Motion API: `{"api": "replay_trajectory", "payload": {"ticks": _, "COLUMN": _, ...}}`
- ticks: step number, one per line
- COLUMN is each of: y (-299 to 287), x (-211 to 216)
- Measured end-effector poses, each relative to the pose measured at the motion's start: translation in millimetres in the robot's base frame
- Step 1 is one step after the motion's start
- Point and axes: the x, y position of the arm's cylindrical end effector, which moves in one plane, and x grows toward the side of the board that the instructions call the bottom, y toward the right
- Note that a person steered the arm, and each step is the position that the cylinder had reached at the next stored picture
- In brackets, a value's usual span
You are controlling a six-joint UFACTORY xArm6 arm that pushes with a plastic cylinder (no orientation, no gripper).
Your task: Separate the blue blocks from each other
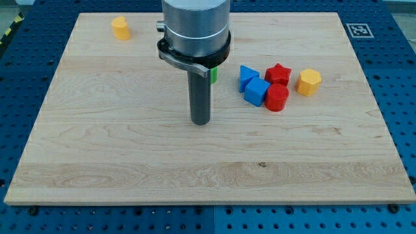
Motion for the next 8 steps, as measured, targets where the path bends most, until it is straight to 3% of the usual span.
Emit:
{"api": "replay_trajectory", "payload": {"ticks": 2, "y": 54.7, "x": -12.5}}
{"api": "replay_trajectory", "payload": {"ticks": 4, "y": 62.5, "x": -60.8}}
{"api": "replay_trajectory", "payload": {"ticks": 8, "y": 92.1, "x": -96.0}}
